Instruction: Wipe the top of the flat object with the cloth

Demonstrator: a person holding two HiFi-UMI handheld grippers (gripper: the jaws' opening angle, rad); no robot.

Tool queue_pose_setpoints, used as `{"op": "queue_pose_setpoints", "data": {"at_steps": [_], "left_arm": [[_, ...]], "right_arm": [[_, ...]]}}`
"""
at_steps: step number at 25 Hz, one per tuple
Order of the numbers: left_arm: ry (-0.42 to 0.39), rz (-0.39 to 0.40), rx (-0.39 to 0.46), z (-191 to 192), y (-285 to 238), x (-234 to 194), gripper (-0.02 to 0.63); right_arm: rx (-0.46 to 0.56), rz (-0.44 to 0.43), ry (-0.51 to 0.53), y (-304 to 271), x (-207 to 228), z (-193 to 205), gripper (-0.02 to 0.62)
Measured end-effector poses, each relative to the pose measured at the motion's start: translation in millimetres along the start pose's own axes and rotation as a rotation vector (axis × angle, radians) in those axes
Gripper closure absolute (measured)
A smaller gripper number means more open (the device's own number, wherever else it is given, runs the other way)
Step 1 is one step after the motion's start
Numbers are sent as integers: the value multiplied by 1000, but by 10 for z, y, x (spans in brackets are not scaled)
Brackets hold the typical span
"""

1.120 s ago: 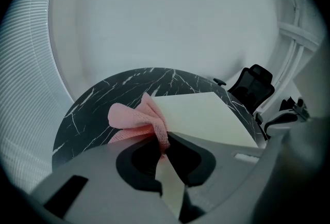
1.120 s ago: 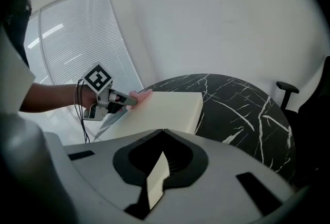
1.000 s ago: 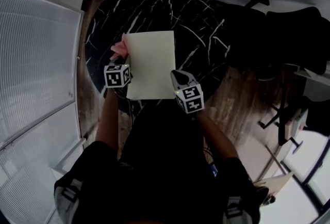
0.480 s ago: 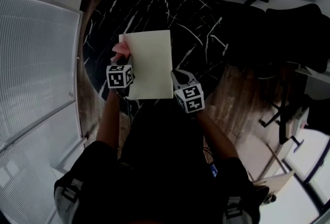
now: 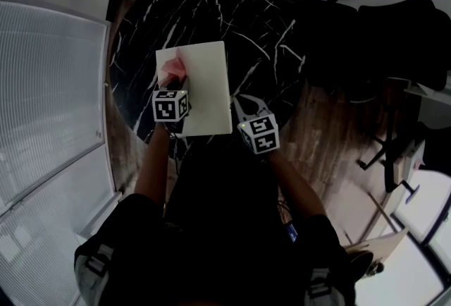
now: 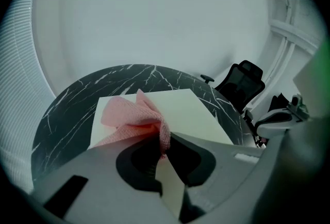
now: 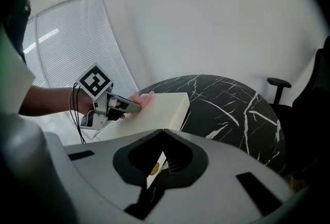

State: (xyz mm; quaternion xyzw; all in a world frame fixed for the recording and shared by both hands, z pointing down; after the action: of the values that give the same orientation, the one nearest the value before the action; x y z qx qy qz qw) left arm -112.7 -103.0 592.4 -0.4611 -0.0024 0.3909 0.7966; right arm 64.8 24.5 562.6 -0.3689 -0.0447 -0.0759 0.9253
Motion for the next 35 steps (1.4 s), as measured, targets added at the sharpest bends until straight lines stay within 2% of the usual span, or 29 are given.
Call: {"op": "queue_pose_setpoints", "data": {"at_steps": [3, 9, 30, 35], "left_arm": [[14, 23, 8, -25, -56, 109, 586], [-11, 44, -1, -30, -146, 310, 586], [-74, 79, -23, -127, -480, 910, 586], [-83, 84, -27, -152, -551, 1077, 586]], "right_arm": [[4, 3, -10, 37, 21, 23, 600], [23, 15, -22, 133, 93, 61, 600], [33, 82, -77, 550, 567, 322, 600], [17, 71, -109, 678, 671, 336, 600]]}}
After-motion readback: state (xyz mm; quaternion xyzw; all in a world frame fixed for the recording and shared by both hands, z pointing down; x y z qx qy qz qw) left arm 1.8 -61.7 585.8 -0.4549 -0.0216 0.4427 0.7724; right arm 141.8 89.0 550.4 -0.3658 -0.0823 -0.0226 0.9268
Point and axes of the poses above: the fingertips, and each gripper's own axes: y backward along the fingers, x to its right, z out of its underside, the point moved 5 cm from there along y, backward along the fingers, and after that the axes turned 11 degrees about z, right-handed, at the moved point
